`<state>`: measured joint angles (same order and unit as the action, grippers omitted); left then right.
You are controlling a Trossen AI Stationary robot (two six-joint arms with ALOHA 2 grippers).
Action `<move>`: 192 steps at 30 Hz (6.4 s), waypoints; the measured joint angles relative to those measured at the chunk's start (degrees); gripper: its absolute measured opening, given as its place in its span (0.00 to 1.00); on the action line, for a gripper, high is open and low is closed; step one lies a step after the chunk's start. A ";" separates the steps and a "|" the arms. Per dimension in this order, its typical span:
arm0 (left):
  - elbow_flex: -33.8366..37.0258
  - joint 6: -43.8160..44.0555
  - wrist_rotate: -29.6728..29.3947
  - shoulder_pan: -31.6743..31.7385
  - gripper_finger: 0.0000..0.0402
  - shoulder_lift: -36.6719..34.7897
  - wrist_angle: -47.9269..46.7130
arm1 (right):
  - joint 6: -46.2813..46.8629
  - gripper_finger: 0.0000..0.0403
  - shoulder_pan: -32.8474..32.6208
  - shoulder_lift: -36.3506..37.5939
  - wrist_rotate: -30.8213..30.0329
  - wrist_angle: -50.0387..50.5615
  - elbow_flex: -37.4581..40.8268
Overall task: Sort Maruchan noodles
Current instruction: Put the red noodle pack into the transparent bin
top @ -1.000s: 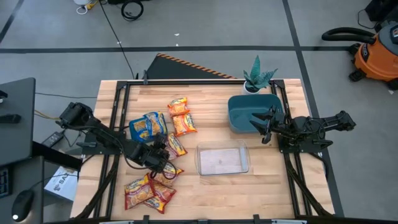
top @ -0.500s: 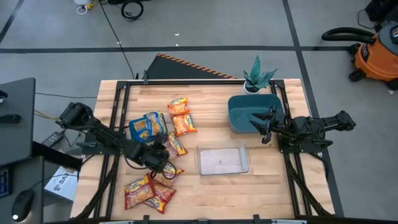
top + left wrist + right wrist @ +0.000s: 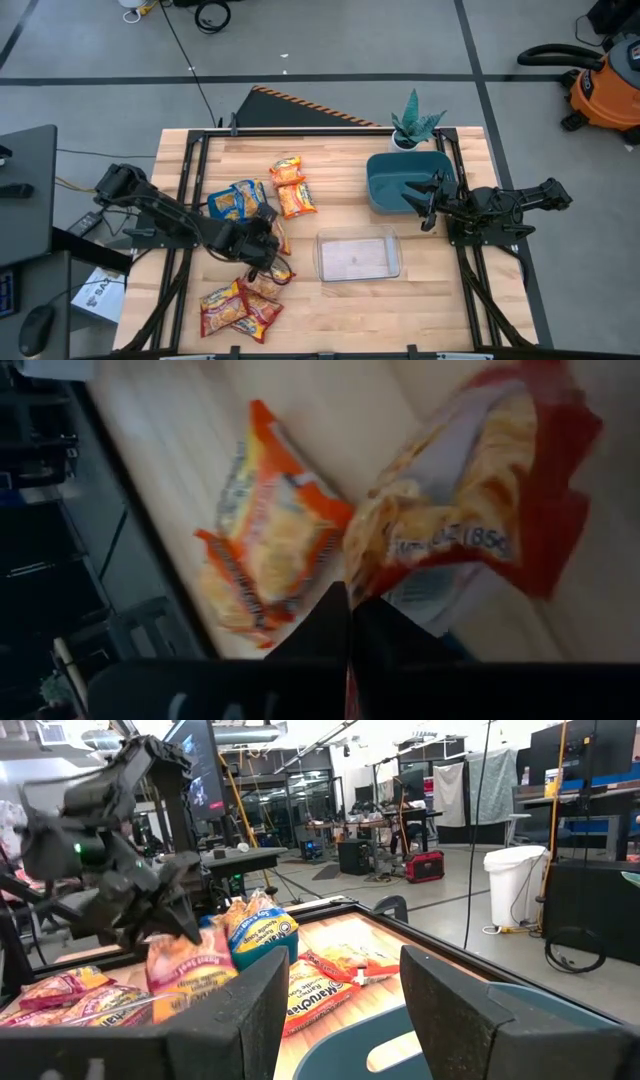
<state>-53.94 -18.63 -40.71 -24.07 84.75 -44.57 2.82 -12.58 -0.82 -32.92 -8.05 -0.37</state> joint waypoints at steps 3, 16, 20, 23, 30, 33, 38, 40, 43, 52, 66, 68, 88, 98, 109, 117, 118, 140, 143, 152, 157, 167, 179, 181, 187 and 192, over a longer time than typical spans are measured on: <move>-4.31 -2.56 -0.08 1.74 0.02 -0.70 -2.39 | 0.00 0.49 0.00 -0.01 0.02 0.00 0.01; -15.73 -17.92 -1.59 10.30 0.02 -0.96 8.72 | -0.02 0.49 0.02 -0.02 -0.01 0.00 0.01; -15.90 -20.78 5.69 13.59 0.02 -0.81 18.93 | -0.02 0.49 0.02 0.00 0.02 0.00 -0.02; -15.88 -21.01 16.89 16.14 0.02 -0.67 24.98 | 0.00 0.49 0.01 -0.01 -0.01 0.00 0.00; -15.99 -17.47 41.78 21.34 0.02 1.41 37.39 | -0.02 0.49 0.01 -0.02 0.02 -0.01 0.01; -15.90 -15.05 47.62 22.40 0.02 4.18 39.83 | 0.00 0.49 0.02 -0.02 -0.01 0.13 0.01; -15.86 -16.86 49.90 22.08 0.02 10.05 44.82 | -0.02 0.49 0.00 -0.16 -0.04 -0.71 -0.02; -15.86 -18.41 50.01 21.75 0.02 11.88 47.61 | -0.01 0.49 0.00 -0.20 -0.04 -0.93 -0.02; -15.82 -19.81 50.40 21.21 0.02 14.04 53.68 | -0.02 0.49 0.02 -0.22 -0.04 -0.96 -0.02; -15.88 -19.90 57.63 20.91 0.02 20.41 67.27 | -0.02 0.49 0.00 -0.24 -0.03 -1.29 -0.02; -15.86 -20.78 51.03 20.95 0.02 25.03 63.06 | 0.01 0.49 0.00 -0.24 -0.03 -1.31 -0.02; -15.86 -19.94 51.01 20.86 0.02 25.03 62.60 | -0.02 0.49 0.00 -0.26 -0.03 -1.31 0.00; -15.84 -23.37 29.00 15.33 0.36 16.70 44.01 | -0.02 0.49 0.01 -0.25 -0.01 -1.31 -0.02; -15.87 -5.50 31.75 12.48 0.35 5.60 13.29 | -0.01 0.49 0.02 -0.26 -0.03 -1.35 -0.02; -12.71 18.61 38.01 6.82 0.35 4.77 -10.59 | -0.01 0.49 0.01 -0.31 -0.01 -1.79 -0.02; -4.17 29.27 46.10 0.80 0.35 4.77 -15.78 | 0.00 0.49 0.02 -0.31 -0.01 -1.77 -0.02; -3.22 30.90 47.61 0.22 0.35 4.77 -15.77 | 0.01 0.49 0.01 -0.31 -0.01 -1.77 -0.02; 1.12 51.24 53.94 -1.62 0.35 -2.18 -2.87 | -0.01 0.49 0.00 -0.31 0.04 -3.01 -0.02; 1.12 59.84 52.28 -3.02 0.35 -2.27 -2.59 | 0.00 0.49 0.00 -0.31 0.04 -3.10 -0.02; 1.12 81.39 47.49 -9.18 0.35 -2.27 -2.54 | -0.01 0.49 0.01 -0.31 0.02 -3.23 -0.02; 1.08 87.18 44.01 -11.24 0.35 -1.03 -2.74 | -0.01 0.49 0.02 -0.31 0.04 -3.23 -0.02; 1.08 87.21 42.57 -14.17 0.35 3.74 -3.26 | -0.01 0.49 0.01 -0.31 0.02 -3.22 -0.02; 1.08 87.06 42.49 -14.82 0.27 3.79 -3.11 | -0.01 0.49 0.02 -0.31 0.02 -3.23 0.00; 1.08 87.01 42.38 -14.81 0.23 3.79 -3.11 | -0.01 0.49 0.02 -0.31 0.02 -3.23 -0.02; 1.08 85.00 42.35 -14.81 0.08 3.81 -3.10 | -0.02 0.49 0.01 -0.31 0.02 -3.23 -0.02; 1.08 83.48 40.88 -14.81 0.02 3.81 -3.76 | -0.01 0.49 0.00 -0.31 0.02 -3.23 0.00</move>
<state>-52.86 64.84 0.18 -38.87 88.55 -48.33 2.81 -12.58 -1.13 -32.91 -11.29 -0.36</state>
